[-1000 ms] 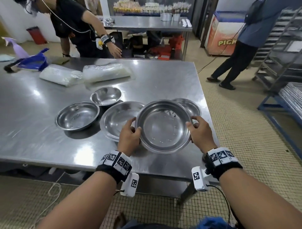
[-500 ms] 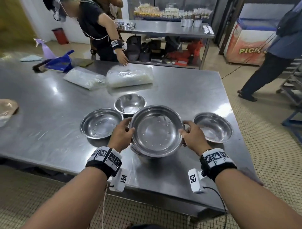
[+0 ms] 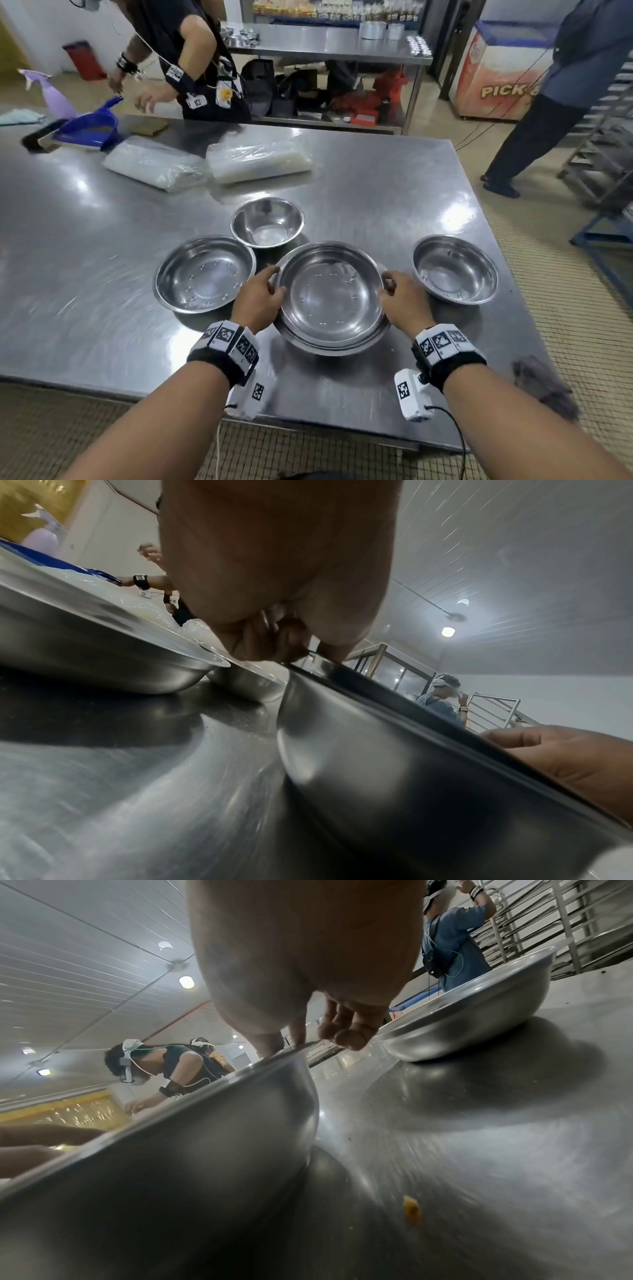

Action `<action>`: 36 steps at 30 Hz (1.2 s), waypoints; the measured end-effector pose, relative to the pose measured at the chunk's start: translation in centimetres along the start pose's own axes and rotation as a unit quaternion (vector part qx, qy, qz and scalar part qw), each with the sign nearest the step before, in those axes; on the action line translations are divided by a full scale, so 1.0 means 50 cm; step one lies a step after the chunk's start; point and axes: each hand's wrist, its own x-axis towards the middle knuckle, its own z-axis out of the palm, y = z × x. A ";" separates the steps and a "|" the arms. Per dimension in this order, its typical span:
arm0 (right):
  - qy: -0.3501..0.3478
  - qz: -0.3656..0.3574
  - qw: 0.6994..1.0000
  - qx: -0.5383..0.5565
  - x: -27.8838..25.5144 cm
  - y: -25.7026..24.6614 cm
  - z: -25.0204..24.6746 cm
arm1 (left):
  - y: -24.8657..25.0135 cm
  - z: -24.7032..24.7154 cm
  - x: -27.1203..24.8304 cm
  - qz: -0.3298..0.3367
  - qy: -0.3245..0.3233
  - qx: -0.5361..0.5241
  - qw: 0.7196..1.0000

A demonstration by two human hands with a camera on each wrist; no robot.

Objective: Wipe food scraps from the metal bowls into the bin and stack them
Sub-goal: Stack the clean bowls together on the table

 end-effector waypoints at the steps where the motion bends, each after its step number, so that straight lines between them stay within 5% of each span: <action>1: 0.007 -0.004 1.000 -0.016 0.001 0.004 0.004 | -0.001 0.001 0.004 0.003 0.000 0.009 1.000; 13: 0.001 0.025 0.999 0.029 -0.008 0.014 0.026 | -0.007 0.008 0.020 0.035 0.010 0.068 0.997; 22: 0.020 0.020 1.000 -0.013 0.011 -0.010 0.000 | -0.016 -0.004 0.022 -0.003 0.002 0.025 1.000; 27: 0.047 -0.049 0.998 -0.017 0.035 -0.088 -0.008 | -0.027 -0.035 0.019 0.008 0.018 -0.001 1.000; 36: -0.024 -0.136 0.990 0.023 0.062 -0.280 0.089 | -0.113 -0.150 0.012 -0.068 0.069 -0.005 0.995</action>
